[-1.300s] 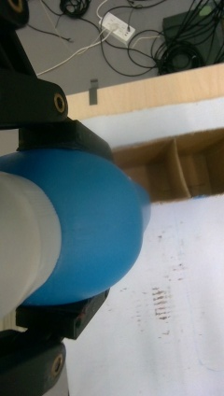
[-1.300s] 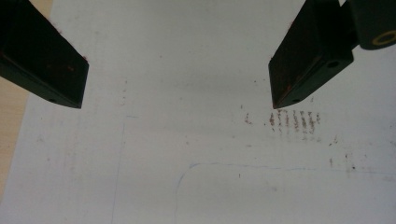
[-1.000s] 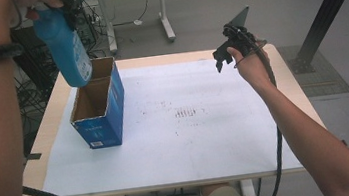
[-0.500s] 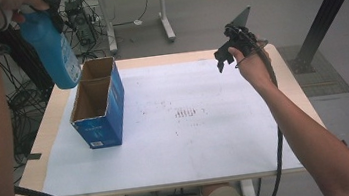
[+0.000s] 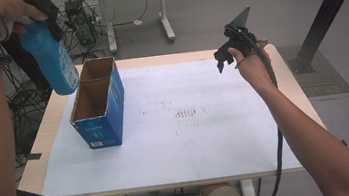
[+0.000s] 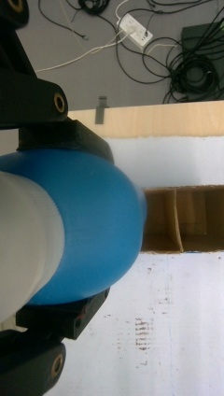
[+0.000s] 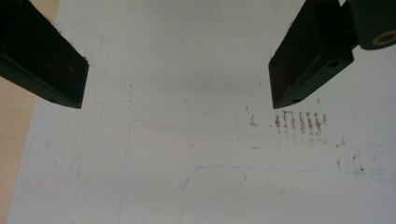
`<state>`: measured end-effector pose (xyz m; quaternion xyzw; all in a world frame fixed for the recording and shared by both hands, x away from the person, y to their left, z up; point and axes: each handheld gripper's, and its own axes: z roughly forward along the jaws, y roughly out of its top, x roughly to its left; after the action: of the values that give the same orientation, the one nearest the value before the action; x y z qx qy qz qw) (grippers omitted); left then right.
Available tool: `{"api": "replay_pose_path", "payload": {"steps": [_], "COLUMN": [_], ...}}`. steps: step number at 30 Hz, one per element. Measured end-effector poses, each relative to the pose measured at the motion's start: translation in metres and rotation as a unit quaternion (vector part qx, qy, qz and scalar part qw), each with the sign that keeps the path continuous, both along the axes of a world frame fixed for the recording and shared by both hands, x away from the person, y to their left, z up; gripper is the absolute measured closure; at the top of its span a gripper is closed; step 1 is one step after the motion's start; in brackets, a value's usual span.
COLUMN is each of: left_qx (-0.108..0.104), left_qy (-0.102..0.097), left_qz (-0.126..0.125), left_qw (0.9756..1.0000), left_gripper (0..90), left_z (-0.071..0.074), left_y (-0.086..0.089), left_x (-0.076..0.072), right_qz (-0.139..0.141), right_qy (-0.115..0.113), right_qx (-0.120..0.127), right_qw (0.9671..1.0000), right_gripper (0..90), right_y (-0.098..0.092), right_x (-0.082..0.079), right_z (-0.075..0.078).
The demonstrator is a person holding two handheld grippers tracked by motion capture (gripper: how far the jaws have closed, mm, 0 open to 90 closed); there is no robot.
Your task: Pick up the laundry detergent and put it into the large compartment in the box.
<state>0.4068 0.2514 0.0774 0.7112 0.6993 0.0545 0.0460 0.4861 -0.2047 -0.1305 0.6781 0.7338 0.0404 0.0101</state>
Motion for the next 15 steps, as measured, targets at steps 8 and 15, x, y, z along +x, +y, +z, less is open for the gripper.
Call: {"api": "replay_pose_path", "payload": {"steps": [8, 15], "left_qx": [0.003, 0.003], "left_qy": [0.003, 0.007], "left_qz": [-0.003, -0.009], "left_qw": [1.0000, 0.9999], "left_gripper": [37.7, 37.7], "left_z": [-0.009, -0.019], "left_y": [-0.003, -0.008], "left_x": [0.005, 0.013], "right_qz": [-0.001, -0.001], "right_qy": [-0.002, 0.000], "right_qx": [0.002, 0.002], "right_qw": [1.0000, 1.0000], "right_gripper": [4.9, 4.9], "right_y": [-0.003, -0.004], "right_x": [-0.001, -0.001], "right_z": [0.000, -0.001]}}
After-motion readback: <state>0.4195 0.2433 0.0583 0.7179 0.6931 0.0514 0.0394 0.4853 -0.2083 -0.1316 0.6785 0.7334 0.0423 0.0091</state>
